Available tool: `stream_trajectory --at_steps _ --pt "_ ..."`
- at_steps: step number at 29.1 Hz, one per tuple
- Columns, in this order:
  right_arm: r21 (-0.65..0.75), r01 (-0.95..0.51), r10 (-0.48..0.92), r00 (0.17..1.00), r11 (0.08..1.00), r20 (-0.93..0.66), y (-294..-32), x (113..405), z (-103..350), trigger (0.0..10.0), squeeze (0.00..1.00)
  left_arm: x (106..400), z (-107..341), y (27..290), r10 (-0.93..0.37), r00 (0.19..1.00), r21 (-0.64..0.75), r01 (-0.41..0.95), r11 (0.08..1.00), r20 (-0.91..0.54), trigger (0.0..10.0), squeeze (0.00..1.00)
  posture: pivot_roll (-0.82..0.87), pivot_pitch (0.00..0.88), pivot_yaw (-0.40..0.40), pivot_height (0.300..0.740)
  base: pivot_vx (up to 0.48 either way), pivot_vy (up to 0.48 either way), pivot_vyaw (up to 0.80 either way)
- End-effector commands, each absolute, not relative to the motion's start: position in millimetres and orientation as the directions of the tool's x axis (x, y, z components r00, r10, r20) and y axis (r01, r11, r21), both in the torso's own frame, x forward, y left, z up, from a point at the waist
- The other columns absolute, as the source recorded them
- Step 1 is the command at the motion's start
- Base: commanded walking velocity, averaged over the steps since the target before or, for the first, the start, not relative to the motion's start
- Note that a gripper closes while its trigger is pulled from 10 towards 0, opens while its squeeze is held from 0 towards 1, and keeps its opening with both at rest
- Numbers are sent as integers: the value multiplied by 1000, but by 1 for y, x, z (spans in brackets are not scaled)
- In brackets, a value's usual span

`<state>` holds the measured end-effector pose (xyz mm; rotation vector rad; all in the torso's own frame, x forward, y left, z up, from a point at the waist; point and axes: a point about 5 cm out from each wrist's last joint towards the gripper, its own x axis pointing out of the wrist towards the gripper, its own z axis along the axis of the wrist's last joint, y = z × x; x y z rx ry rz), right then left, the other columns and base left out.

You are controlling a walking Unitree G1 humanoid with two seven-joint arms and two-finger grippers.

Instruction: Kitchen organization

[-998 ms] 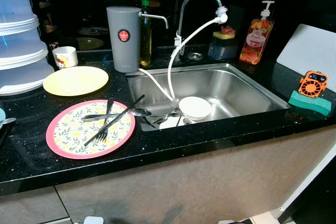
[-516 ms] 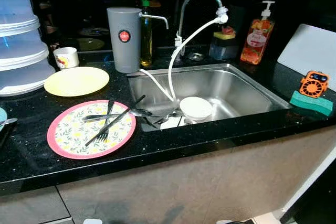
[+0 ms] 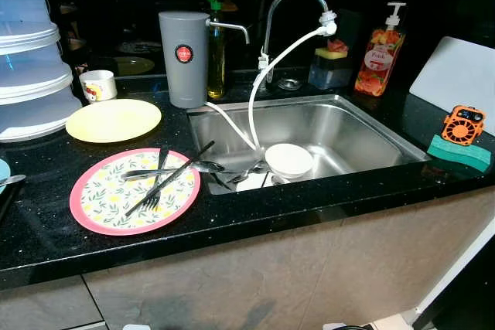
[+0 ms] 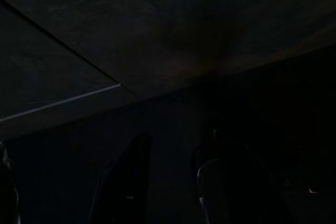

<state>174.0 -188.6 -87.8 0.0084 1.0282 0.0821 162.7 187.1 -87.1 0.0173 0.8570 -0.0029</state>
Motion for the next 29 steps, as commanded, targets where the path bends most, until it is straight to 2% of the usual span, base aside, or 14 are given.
stream_trajectory --at_steps 1,29 --pt "42 -54 64 513 998 -856 -190 172 -88 10000 0 162 -87 192 20 649 29 3 1000 -761 10000 0 16 0 -24 740 0 0 0" --pt "57 -71 86 529 996 -844 -179 184 -84 10000 0 171 -85 182 -8 652 13 27 1000 -758 10000 0 30 0 -17 740 0 0 0"
